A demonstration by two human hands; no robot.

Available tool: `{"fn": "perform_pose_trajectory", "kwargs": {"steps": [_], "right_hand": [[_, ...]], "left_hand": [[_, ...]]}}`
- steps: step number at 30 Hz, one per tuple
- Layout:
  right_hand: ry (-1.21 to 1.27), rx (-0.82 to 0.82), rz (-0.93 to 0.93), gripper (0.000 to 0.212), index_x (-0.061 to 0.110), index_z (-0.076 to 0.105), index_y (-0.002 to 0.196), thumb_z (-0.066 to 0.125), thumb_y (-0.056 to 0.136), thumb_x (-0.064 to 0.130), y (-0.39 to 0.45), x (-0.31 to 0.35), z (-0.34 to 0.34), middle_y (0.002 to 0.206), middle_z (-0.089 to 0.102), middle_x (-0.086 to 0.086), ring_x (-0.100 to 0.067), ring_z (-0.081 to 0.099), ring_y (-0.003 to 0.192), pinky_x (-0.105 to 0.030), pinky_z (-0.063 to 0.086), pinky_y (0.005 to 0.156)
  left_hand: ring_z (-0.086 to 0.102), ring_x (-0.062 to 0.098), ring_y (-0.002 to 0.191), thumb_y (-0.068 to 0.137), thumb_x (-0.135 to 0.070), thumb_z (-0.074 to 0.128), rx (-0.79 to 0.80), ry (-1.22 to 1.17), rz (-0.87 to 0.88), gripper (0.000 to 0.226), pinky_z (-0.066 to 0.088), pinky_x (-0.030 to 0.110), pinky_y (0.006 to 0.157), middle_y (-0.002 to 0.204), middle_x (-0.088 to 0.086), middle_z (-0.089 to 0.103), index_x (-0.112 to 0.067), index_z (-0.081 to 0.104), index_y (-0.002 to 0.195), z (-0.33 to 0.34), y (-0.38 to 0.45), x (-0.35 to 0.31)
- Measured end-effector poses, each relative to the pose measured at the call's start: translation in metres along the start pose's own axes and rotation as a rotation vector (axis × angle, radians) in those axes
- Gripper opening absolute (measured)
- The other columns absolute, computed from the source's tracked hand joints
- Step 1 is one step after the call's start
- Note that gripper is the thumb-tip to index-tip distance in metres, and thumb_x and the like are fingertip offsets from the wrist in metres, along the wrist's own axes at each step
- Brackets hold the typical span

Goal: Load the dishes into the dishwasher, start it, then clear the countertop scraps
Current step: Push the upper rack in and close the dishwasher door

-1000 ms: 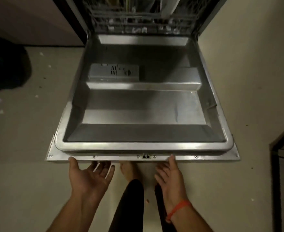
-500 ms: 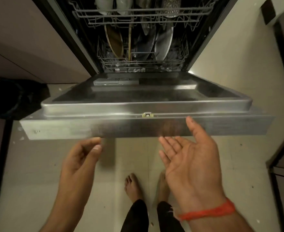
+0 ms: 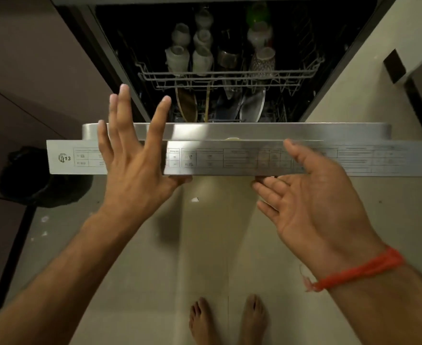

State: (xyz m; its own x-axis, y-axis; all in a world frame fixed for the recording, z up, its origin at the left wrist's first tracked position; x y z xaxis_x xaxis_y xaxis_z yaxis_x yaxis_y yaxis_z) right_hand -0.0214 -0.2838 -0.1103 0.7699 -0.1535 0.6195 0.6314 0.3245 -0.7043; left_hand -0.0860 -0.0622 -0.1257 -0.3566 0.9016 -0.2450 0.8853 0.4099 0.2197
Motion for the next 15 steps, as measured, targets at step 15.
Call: {"fn": "perform_pose_trajectory", "kwargs": {"steps": [15], "right_hand": [[-1.538, -0.261, -1.263, 0.046, 0.020, 0.062, 0.109, 0.078, 0.073, 0.044, 0.053, 0.107, -0.010, 0.104, 0.050, -0.003, -0.021, 0.047, 0.096, -0.036, 0.041, 0.084]], "left_hand": [[-0.019, 0.041, 0.155, 0.057, -0.060, 0.093, -0.104, 0.077, 0.071, 0.149, -0.011, 0.062, 0.122, 0.167, 0.024, -0.019, -0.029, -0.005, 0.164, -0.040, 0.110, -0.007]]}}
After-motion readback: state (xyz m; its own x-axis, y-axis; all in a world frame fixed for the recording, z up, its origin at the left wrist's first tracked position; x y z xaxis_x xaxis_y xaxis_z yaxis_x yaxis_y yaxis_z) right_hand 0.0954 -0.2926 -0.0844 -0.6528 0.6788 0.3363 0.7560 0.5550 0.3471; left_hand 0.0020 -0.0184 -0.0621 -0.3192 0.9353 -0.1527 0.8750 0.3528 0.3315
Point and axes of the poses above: each hand's wrist, its own y-axis towards the middle knuckle, its own z-axis out of the palm, x = y × z, the point moved 5 cm from there along y, towards the middle knuckle
